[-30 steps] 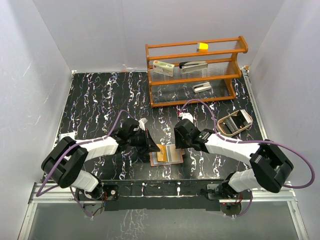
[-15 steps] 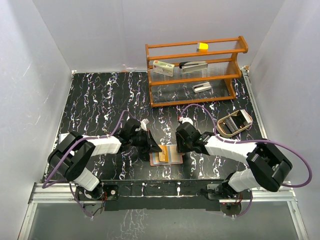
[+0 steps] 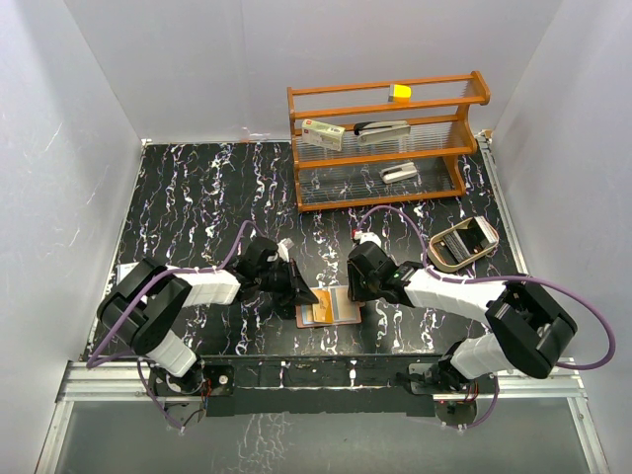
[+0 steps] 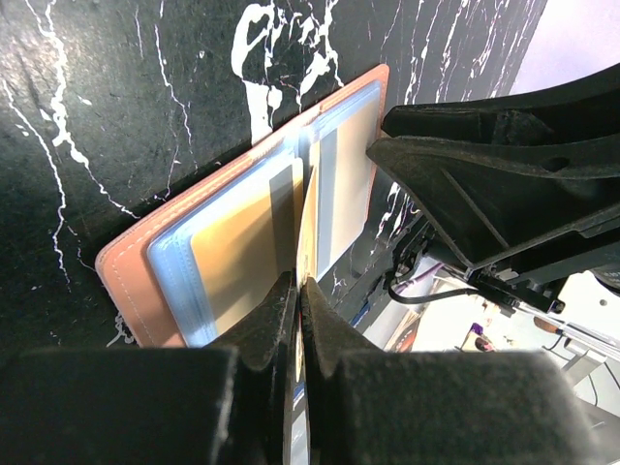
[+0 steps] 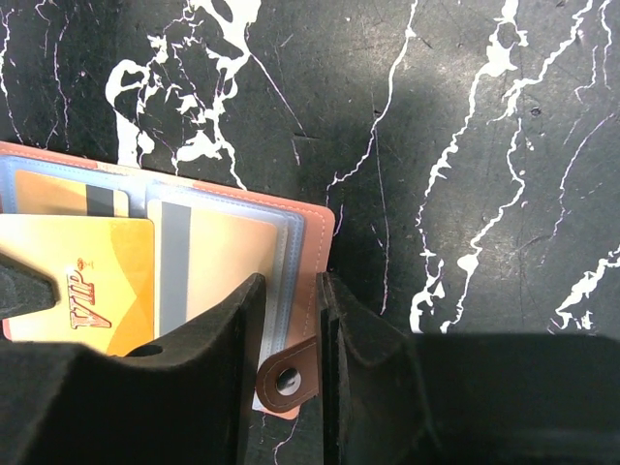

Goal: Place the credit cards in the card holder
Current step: Insert the credit card into the card holder.

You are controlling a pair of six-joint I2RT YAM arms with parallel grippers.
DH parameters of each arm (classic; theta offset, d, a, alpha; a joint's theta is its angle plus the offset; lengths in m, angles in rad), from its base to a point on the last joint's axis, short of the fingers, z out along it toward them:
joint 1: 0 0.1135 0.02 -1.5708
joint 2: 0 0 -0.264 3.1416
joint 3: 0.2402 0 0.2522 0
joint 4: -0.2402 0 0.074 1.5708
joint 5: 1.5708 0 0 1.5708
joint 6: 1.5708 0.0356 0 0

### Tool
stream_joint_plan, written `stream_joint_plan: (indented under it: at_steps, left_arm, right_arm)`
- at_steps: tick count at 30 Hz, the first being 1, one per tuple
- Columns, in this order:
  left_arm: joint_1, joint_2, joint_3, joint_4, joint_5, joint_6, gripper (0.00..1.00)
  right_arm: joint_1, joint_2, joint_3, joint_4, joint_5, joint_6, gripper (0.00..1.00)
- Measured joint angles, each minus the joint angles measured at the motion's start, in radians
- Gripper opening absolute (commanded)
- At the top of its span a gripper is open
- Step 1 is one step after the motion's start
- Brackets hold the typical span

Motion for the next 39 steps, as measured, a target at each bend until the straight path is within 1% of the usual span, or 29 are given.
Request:
stream_joint_plan:
  at_steps: [2, 4, 17, 26, 39]
  left_arm:
    - [0.0, 0.002, 0.0, 0.0, 0.002, 0.003, 0.0]
    - [0.0, 0.004, 0.0, 0.0, 0.004, 0.009, 0.0]
    - [0.0, 0.047, 0.046, -0.024, 0.019, 0.04, 0.0]
    - [0.001, 0.084, 0.058, -0.031, 0.005, 0.049, 0.0]
    - [0.001, 0.085, 0.058, -0.005, -0.043, 0.031, 0.0]
  right_arm:
    - [0.0, 0.0, 0.0, 0.003, -0.002, 0.0, 0.2]
    - [0.0, 0.0, -0.001, 0.007, -0.006, 0.001, 0.19]
    - [-0.001, -0.002, -0.007, 0.018, -0.008, 0.002, 0.19]
    - [-0.002, -0.033, -0.042, 0.042, -0.013, 0.029, 0.19]
    - [-0.006, -0.056, -0.076, 0.076, -0.02, 0.079, 0.18]
